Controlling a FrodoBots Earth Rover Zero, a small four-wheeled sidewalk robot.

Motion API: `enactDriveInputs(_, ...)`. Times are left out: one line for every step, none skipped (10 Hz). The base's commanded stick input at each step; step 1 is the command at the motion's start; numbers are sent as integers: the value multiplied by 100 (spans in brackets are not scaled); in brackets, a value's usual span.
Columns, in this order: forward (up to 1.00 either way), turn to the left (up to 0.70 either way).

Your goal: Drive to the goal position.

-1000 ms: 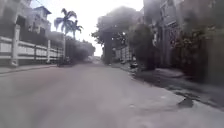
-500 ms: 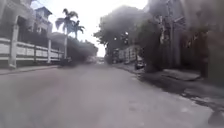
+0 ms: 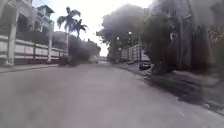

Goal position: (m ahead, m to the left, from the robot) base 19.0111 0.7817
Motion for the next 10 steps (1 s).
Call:
enactDriveInputs(100, -1)
enactDriveInputs(100, -3)
enactDriveInputs(100, -3)
enactDriveInputs(100, -4)
enactDriveInputs(100, -4)
enactDriveInputs(100, -4)
enactDriveInputs(100, -10)
enactDriveInputs(100, -2)
enactDriveInputs(100, 0)
enactDriveInputs(100, 0)
